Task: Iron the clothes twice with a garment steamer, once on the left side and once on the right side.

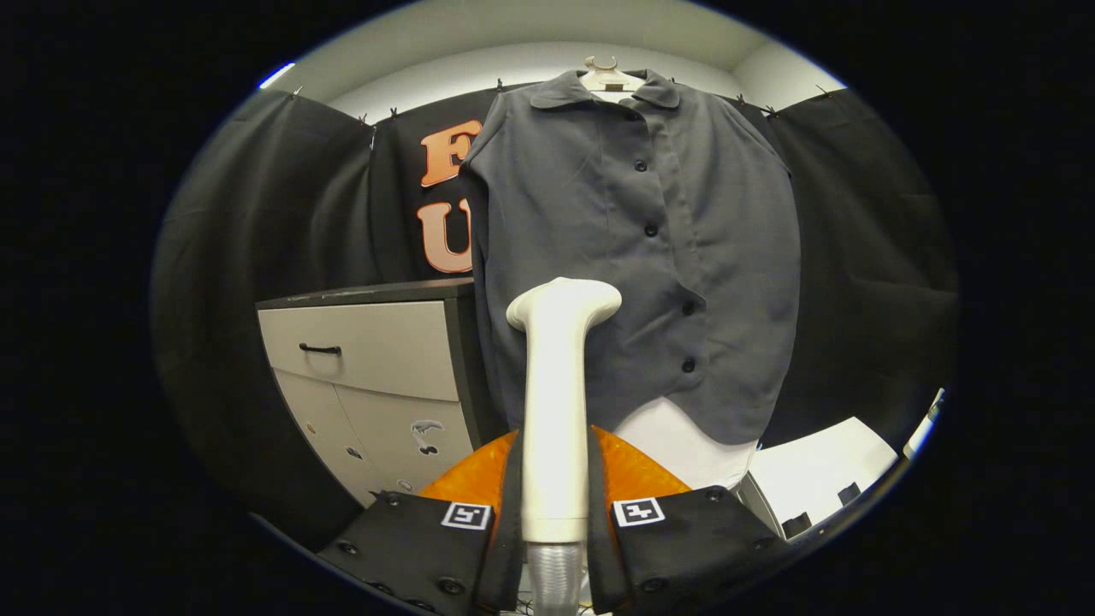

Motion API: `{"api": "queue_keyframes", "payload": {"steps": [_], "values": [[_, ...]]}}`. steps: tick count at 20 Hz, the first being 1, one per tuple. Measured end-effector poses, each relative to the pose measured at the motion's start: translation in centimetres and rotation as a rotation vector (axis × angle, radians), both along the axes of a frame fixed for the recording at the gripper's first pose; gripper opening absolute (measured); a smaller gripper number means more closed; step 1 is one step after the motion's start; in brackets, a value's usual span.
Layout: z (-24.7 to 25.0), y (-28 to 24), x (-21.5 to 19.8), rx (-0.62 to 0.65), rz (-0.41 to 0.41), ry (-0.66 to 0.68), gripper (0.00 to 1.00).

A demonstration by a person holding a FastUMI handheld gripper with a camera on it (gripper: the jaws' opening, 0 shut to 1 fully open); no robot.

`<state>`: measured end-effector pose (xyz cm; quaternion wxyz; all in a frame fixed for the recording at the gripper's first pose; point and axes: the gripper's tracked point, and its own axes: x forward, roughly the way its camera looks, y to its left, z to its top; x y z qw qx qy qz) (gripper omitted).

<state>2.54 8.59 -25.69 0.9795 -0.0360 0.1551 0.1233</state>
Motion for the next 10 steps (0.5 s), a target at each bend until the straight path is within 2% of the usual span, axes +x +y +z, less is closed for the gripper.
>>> {"api": "queue_keyframes", "payload": {"steps": [10], "values": [[-1.5, -0.8, -1.9, -0.022, -0.004, 0.062, 0.38]]}}
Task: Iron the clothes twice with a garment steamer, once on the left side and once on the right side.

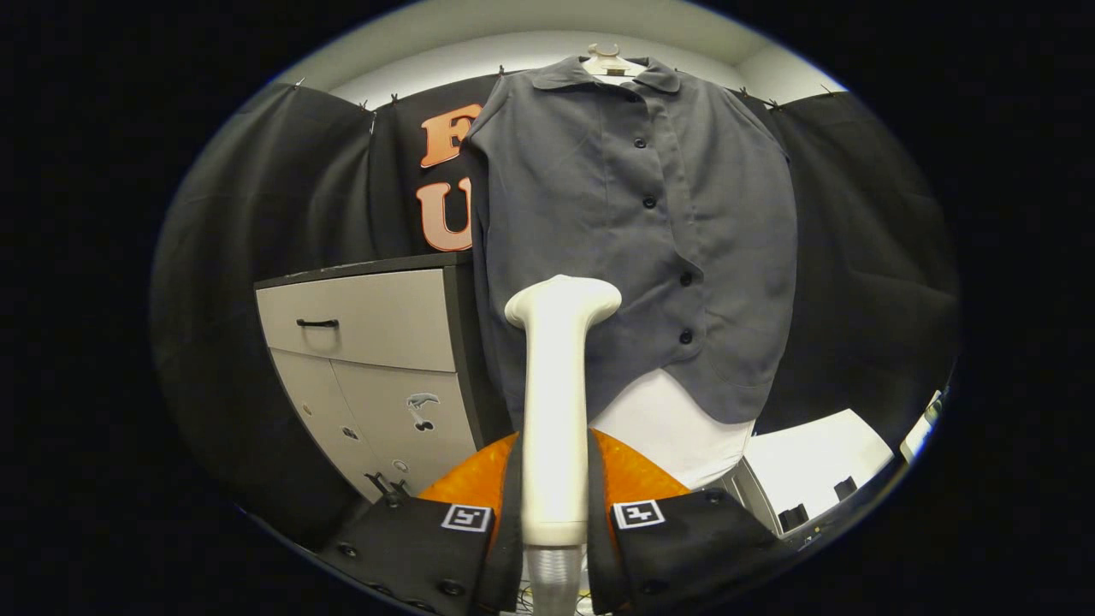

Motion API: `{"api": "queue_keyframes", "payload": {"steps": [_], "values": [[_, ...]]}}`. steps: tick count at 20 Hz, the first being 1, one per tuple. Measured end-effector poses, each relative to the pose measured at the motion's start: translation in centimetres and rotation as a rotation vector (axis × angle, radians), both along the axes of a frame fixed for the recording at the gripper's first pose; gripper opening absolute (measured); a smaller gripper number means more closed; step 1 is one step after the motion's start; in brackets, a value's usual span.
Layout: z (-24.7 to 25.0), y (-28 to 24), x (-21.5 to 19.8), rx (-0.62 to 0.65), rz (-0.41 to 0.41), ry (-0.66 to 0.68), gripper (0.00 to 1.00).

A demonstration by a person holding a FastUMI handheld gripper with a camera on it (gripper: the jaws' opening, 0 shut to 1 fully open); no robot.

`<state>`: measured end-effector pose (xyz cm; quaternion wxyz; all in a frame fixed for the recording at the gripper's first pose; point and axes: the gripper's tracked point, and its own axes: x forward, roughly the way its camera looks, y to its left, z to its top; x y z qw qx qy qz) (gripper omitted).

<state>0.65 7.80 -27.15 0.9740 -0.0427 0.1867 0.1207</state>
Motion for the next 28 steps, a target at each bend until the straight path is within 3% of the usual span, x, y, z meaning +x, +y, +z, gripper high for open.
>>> {"api": "queue_keyframes", "payload": {"steps": [7, 15, 22, 28], "values": [[6.6, -0.8, -3.3, 0.030, 0.026, -0.092, 0.38], [17.6, -5.6, -3.5, 0.098, -0.063, -0.272, 0.38], [23.3, -10.4, -0.6, 0.057, -0.132, -0.382, 0.38], [26.2, -12.8, 5.9, 0.080, -0.157, -0.380, 0.38]]}}
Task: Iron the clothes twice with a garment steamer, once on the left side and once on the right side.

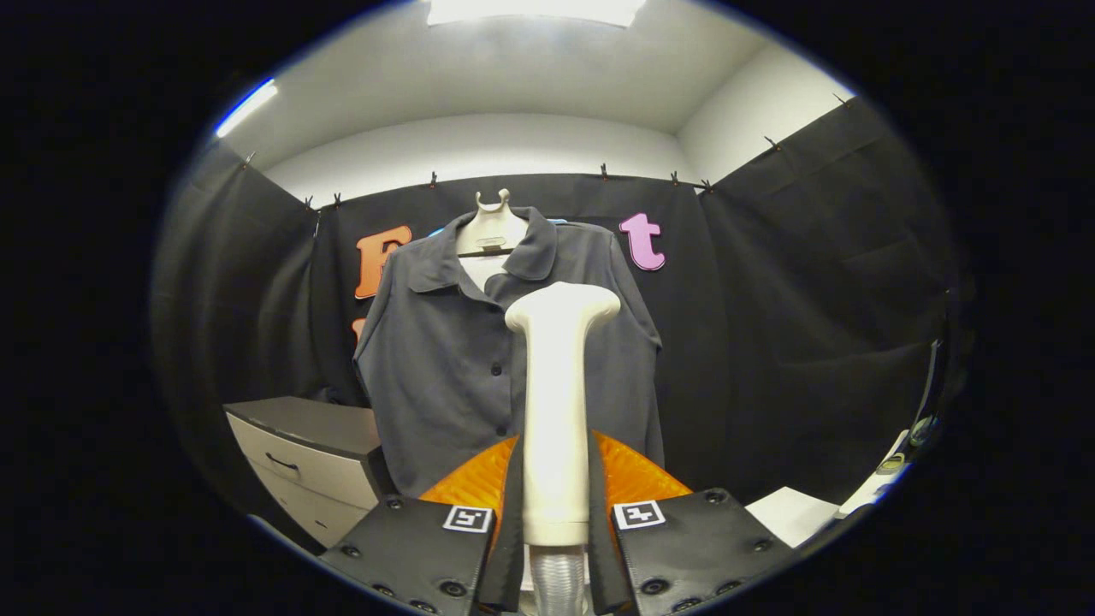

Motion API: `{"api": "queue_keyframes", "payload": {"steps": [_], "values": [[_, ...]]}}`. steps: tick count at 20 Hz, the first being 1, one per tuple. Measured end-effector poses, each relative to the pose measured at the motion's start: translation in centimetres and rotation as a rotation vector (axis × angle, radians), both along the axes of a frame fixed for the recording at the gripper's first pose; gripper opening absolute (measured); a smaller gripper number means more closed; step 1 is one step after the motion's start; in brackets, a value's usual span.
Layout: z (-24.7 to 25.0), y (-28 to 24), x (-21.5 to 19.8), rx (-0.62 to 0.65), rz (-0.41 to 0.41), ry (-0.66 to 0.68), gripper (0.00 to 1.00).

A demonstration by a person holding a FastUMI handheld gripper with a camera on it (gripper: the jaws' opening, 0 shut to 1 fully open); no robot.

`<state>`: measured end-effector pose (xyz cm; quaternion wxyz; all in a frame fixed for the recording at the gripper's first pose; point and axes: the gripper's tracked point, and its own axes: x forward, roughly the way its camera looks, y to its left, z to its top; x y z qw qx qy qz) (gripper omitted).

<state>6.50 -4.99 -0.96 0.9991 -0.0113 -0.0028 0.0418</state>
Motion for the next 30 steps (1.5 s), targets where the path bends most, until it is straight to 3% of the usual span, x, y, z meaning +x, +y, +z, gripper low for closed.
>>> {"api": "queue_keyframes", "payload": {"steps": [7, 13, 30], "values": [[1.0, -1.4, 5.2, 0.064, -0.020, -0.007, 0.38], [0.1, -0.9, 7.6, 0.019, -0.014, -0.007, 0.38], [-4.7, -1.5, 6.2, 0.008, -0.022, 0.046, 0.38]]}}
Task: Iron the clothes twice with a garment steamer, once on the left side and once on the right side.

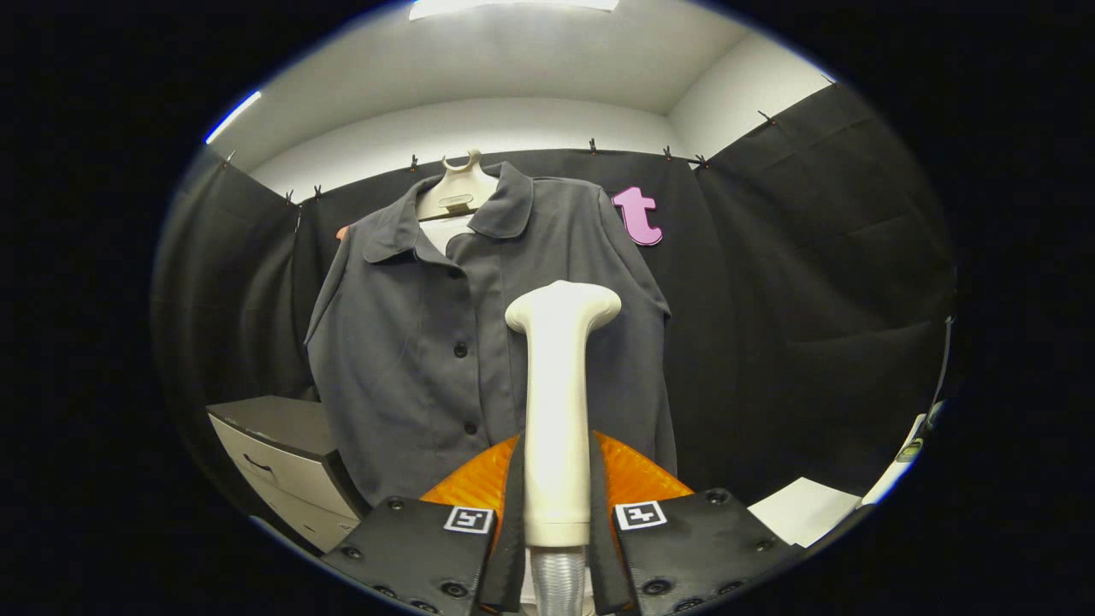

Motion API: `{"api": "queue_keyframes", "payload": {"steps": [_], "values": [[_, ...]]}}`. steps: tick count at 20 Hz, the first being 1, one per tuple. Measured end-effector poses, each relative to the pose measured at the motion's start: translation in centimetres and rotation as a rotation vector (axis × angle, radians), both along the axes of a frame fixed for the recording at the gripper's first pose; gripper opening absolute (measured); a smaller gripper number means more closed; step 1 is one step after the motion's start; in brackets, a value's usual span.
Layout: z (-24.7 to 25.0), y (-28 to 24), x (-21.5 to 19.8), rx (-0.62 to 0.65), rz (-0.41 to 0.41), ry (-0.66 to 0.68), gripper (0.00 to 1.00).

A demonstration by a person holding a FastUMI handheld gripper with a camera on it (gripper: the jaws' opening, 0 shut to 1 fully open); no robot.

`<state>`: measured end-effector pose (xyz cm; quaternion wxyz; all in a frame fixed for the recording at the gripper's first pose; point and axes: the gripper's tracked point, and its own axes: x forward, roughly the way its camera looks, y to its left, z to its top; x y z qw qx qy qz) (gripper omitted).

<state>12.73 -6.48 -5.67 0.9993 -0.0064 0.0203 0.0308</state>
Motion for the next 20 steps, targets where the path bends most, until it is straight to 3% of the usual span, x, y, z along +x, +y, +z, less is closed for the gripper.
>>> {"api": "queue_keyframes", "payload": {"steps": [20], "values": [[-11.3, -1.8, -5.5, -0.007, -0.064, 0.204, 0.38]]}}
